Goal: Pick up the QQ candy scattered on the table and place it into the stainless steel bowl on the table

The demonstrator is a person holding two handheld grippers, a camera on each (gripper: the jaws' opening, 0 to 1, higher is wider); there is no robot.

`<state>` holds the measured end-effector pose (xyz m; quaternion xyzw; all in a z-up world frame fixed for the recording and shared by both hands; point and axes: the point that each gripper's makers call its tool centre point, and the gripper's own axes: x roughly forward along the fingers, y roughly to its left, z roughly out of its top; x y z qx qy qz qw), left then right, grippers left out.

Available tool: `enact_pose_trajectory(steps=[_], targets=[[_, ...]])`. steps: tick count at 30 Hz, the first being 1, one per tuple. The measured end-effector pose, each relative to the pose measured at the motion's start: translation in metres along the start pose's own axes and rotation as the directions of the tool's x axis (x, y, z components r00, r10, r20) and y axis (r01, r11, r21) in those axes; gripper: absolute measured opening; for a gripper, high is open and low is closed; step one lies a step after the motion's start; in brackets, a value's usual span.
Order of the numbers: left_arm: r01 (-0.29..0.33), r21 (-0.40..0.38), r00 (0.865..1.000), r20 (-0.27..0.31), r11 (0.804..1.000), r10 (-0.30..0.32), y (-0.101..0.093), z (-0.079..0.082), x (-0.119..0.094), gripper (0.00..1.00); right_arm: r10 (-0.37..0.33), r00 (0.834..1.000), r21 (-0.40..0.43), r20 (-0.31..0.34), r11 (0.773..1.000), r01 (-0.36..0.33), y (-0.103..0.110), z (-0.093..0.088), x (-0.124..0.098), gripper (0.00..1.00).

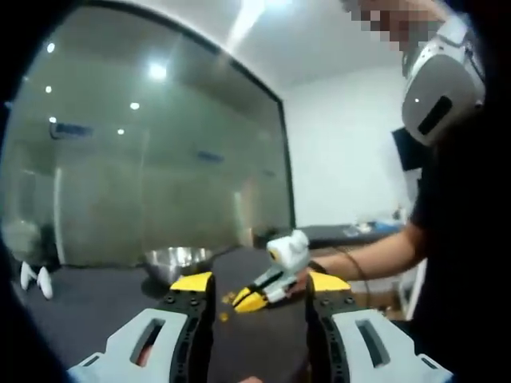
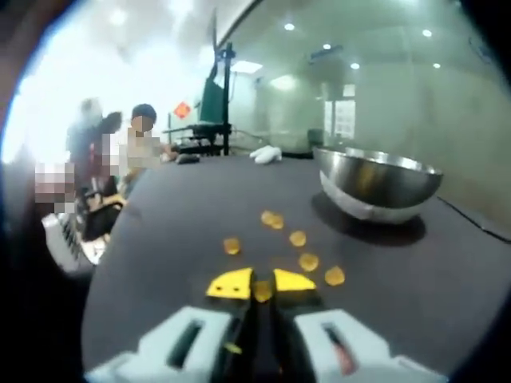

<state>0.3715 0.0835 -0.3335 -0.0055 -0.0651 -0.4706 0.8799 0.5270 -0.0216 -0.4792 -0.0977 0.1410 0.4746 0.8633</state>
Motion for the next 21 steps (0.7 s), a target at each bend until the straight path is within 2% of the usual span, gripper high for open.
enact_pose_trajectory(steps=[6, 7, 12, 16, 18, 21], targets=[[0.004, 0.014, 1.000, -0.016, 1.000, -0.003, -0.003, -0.004, 0.000, 0.45, 0.002, 1.000, 0.002, -0.010, 1.000, -0.002, 0.000, 0.002, -0.003, 0.10], [0.000, 0.019, 1.000, -0.018, 1.000, 0.001, -0.003, -0.004, 0.000, 0.45, 0.011, 1.000, 0.011, -0.006, 1.000, -0.011, -0.003, 0.008, -0.007, 0.09], [-0.003, 0.022, 1.000, -0.015, 1.000, 0.003, -0.003, -0.002, -0.003, 0.44, -0.032, 0.995, 0.028, 0.099, 0.999, 0.029, -0.033, 0.063, -0.019, 0.09], [-0.003, 0.031, 1.000, -0.012, 1.000, 0.003, -0.008, 0.002, -0.004, 0.44, -0.082, 0.984, -0.030, 0.157, 0.996, 0.088, -0.064, 0.111, -0.018, 0.10], [0.007, 0.037, 1.000, -0.006, 0.999, -0.007, -0.013, 0.005, -0.005, 0.44, -0.090, 0.983, -0.031, 0.160, 0.995, 0.096, -0.084, 0.124, -0.010, 0.10], [0.006, 0.051, 1.000, -0.016, 0.999, -0.005, -0.015, 0.003, -0.005, 0.44, -0.172, 0.968, 0.044, 0.182, 0.985, 0.167, -0.125, 0.144, 0.000, 0.10]])
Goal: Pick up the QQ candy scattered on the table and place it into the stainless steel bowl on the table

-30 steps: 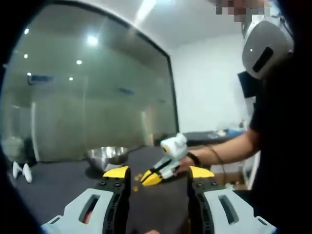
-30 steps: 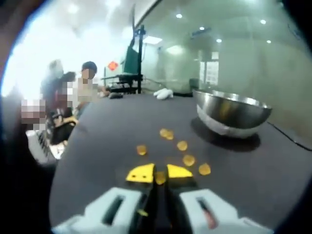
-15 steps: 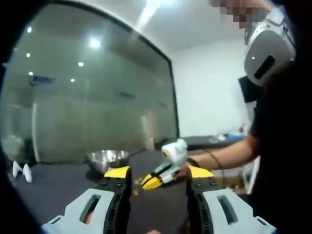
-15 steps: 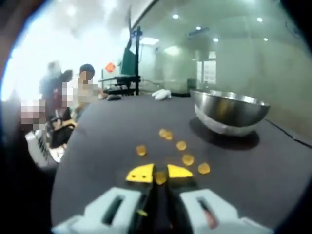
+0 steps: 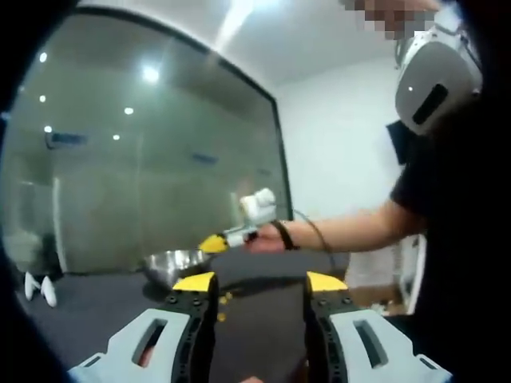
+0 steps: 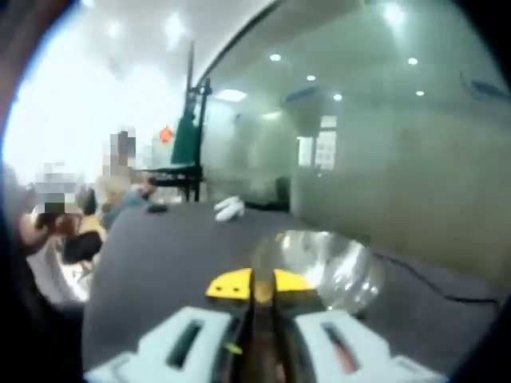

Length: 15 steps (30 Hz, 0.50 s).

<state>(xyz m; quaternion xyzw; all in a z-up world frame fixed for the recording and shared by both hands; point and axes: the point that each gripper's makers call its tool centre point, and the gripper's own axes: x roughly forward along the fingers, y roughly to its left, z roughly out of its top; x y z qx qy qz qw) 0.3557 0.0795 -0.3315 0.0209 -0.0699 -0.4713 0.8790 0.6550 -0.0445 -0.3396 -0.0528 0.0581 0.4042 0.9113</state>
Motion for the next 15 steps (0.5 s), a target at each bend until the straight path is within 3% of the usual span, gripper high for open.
enact_pose_trajectory(steps=[3, 7, 13, 15], targets=[[-0.005, 0.008, 1.000, -0.018, 1.000, 0.006, 0.000, -0.003, -0.002, 0.44, -0.054, 0.998, 0.037, 0.018, 0.998, 0.053, -0.025, 0.013, 0.015, 0.10], [-0.019, 0.004, 1.000, -0.017, 1.000, 0.019, 0.002, -0.002, -0.008, 0.44, -0.067, 0.998, 0.082, 0.003, 0.994, 0.066, -0.042, 0.007, 0.035, 0.10], [-0.028, 0.011, 1.000, -0.010, 1.000, 0.029, 0.003, 0.004, -0.010, 0.44, -0.089, 0.996, 0.020, -0.031, 0.996, 0.090, -0.032, 0.000, 0.041, 0.11], [-0.028, 0.014, 1.000, -0.010, 1.000, 0.028, 0.003, 0.005, -0.010, 0.44, -0.076, 0.996, 0.035, -0.044, 0.996, 0.077, -0.030, -0.005, 0.042, 0.17]])
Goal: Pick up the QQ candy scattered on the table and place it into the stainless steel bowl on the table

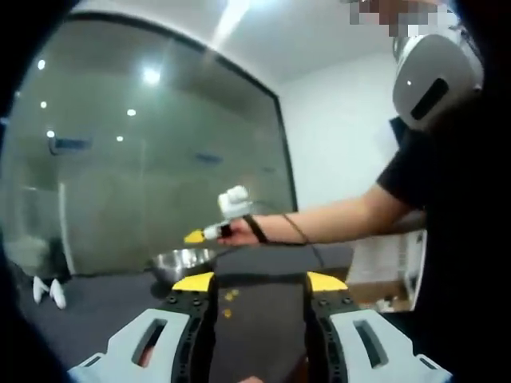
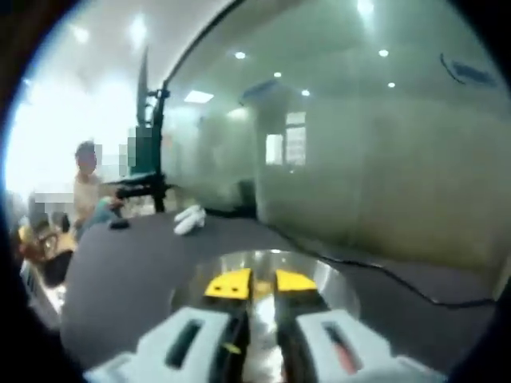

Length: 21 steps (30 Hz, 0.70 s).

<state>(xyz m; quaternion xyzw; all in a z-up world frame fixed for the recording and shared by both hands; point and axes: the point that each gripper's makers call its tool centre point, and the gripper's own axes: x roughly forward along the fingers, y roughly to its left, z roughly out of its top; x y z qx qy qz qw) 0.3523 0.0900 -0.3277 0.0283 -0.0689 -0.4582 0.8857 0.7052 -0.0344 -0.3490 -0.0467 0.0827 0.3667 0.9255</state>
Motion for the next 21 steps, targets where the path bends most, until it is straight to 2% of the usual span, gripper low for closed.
enact_pose_trajectory(steps=[1, 2, 5, 11, 21], targets=[[-0.001, -0.001, 1.000, -0.002, 1.000, 0.001, 0.000, -0.001, 0.000, 0.44, 0.017, 1.000, 0.013, 0.007, 1.000, -0.017, 0.004, -0.001, -0.002, 0.22], [-0.002, -0.002, 1.000, -0.004, 1.000, 0.002, 0.001, -0.001, 0.000, 0.44, 0.033, 0.999, 0.024, 0.014, 0.999, -0.033, 0.007, -0.001, -0.004, 0.22], [0.009, -0.004, 1.000, -0.010, 1.000, -0.010, -0.003, -0.004, 0.001, 0.44, 0.023, 1.000, 0.012, 0.014, 1.000, -0.023, 0.007, -0.002, -0.009, 0.18], [0.018, 0.006, 1.000, -0.025, 1.000, -0.017, -0.004, -0.007, 0.004, 0.44, 0.016, 1.000, 0.039, 0.020, 0.999, -0.017, 0.002, -0.001, -0.020, 0.18], [0.030, 0.012, 0.999, -0.029, 0.999, -0.030, -0.007, -0.008, 0.008, 0.44, 0.019, 0.999, 0.050, 0.032, 0.999, -0.020, 0.008, -0.002, -0.040, 0.18]])
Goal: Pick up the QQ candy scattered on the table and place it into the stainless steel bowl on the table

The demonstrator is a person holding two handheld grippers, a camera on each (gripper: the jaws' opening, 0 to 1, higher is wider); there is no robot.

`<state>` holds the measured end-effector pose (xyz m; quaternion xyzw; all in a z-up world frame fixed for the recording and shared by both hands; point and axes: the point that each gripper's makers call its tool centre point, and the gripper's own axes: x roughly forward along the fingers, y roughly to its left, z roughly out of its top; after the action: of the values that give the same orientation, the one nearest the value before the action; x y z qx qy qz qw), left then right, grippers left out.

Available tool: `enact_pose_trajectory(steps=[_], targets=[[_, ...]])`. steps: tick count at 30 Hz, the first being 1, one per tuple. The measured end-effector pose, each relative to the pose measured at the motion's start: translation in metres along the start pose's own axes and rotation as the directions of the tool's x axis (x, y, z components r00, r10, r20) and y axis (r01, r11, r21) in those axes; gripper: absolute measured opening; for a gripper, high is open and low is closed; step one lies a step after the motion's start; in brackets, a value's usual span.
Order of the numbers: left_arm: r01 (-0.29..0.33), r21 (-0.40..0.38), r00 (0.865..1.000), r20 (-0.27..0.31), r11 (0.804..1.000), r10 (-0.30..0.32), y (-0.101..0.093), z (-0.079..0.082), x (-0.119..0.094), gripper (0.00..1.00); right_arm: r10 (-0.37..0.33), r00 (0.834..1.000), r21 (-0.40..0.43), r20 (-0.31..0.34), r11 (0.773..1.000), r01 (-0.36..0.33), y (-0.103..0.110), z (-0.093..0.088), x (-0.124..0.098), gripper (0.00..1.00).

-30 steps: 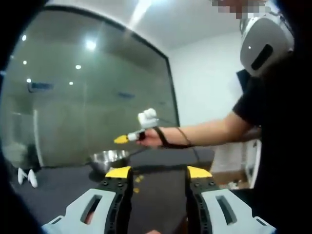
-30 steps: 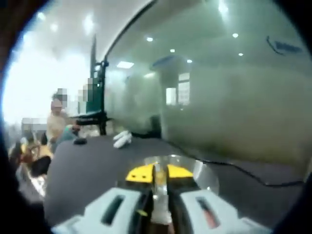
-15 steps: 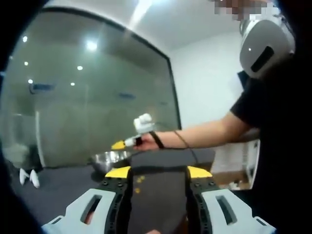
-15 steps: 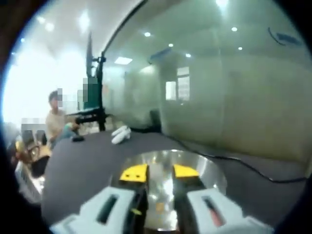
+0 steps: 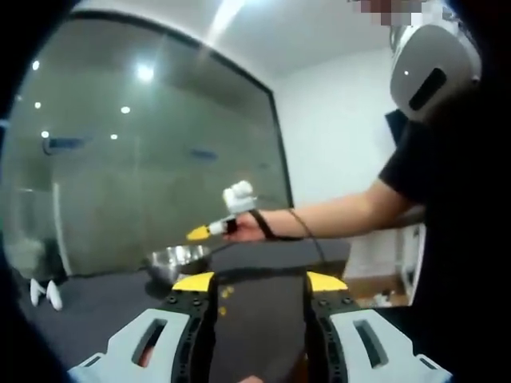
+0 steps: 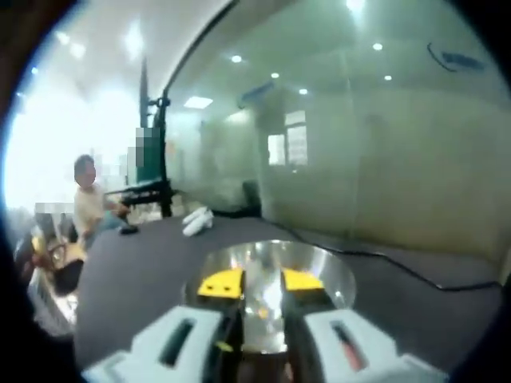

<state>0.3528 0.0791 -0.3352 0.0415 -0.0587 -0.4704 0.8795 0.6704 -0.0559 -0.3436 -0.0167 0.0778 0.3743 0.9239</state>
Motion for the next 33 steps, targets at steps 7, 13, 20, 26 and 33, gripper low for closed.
enact_pose_trajectory(steps=[7, 13, 20, 26, 33], targets=[[-0.002, 0.007, 1.000, -0.006, 1.000, 0.002, 0.003, -0.002, 0.002, 0.44, 0.008, 1.000, -0.029, 0.002, 1.000, -0.008, 0.010, -0.004, -0.014, 0.18], [-0.014, 0.010, 1.000, -0.006, 1.000, 0.014, 0.007, -0.002, 0.004, 0.44, 0.035, 0.999, -0.042, -0.011, 0.999, -0.035, 0.042, -0.014, -0.053, 0.21], [-0.023, 0.005, 0.999, -0.027, 1.000, 0.023, 0.016, -0.009, 0.007, 0.46, 0.019, 1.000, -0.301, -0.003, 0.953, -0.019, 0.084, -0.064, -0.117, 0.18], [-0.025, 0.005, 1.000, -0.016, 1.000, 0.025, 0.021, -0.006, 0.010, 0.46, 0.110, 0.991, -0.112, -0.081, 0.987, -0.118, 0.100, -0.119, -0.157, 0.20], [-0.022, 0.014, 0.999, -0.041, 1.000, 0.022, 0.019, -0.014, 0.012, 0.46, 0.104, 0.987, -0.063, -0.127, 0.992, -0.112, 0.090, -0.139, -0.158, 0.21]])
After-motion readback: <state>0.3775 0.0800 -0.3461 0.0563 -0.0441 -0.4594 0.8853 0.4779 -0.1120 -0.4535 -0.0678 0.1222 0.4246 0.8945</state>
